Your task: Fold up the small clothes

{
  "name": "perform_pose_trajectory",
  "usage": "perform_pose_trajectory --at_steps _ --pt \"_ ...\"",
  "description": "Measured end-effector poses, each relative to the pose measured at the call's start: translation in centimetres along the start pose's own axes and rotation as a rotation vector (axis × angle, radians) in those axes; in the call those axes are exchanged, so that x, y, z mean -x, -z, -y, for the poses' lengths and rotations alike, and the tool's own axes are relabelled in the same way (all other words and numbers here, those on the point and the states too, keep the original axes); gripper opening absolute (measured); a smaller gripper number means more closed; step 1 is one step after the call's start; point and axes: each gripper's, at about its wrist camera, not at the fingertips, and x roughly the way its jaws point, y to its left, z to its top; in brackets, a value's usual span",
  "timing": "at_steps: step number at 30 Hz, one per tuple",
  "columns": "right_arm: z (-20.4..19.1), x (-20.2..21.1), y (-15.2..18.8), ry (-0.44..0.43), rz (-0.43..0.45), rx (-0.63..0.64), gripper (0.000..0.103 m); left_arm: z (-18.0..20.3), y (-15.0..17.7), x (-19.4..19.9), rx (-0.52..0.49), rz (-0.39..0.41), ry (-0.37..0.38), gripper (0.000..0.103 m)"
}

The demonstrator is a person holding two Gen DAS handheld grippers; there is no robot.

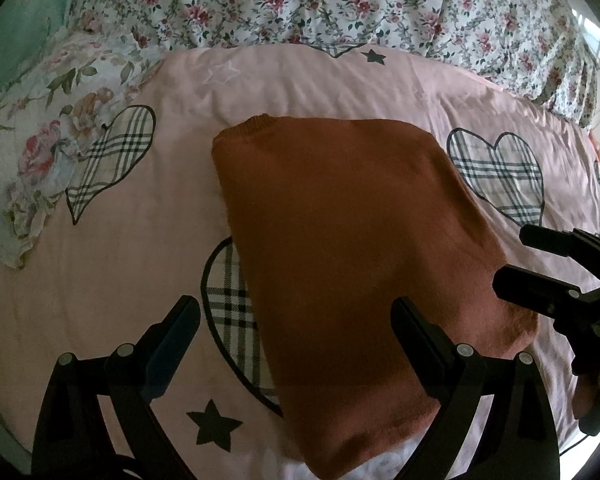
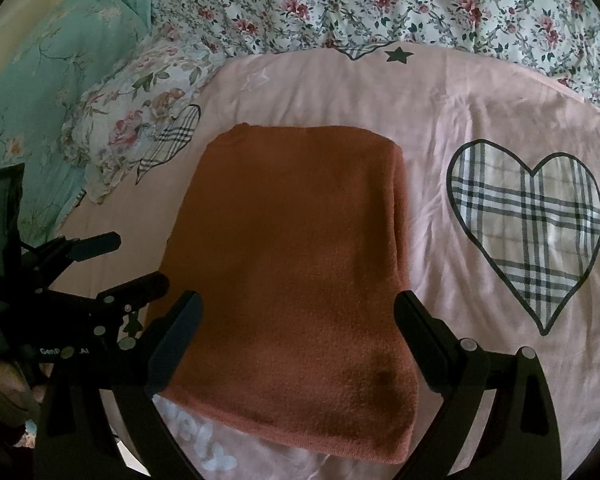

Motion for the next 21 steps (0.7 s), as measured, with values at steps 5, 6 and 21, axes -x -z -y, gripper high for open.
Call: perform_pose_trajectory --at_steps 5,6,21 --pt "-0.06 -0.01 -0.1 0.001 0.003 -0.003 0.096 0.02 0.03 0.01 -0.002 0.003 -0.007 0.096" --pt "0.03 0.03 -0.01 0.004 0.005 -0.008 0.096 0.08 0.07 0.04 -0.002 0.003 -0.006 0.096" --pt "-0.16 0.39 0.74 0.026 0.021 -0.018 0.096 -0.68 0.96 0.55 0.028 0.018 0.003 0.096"
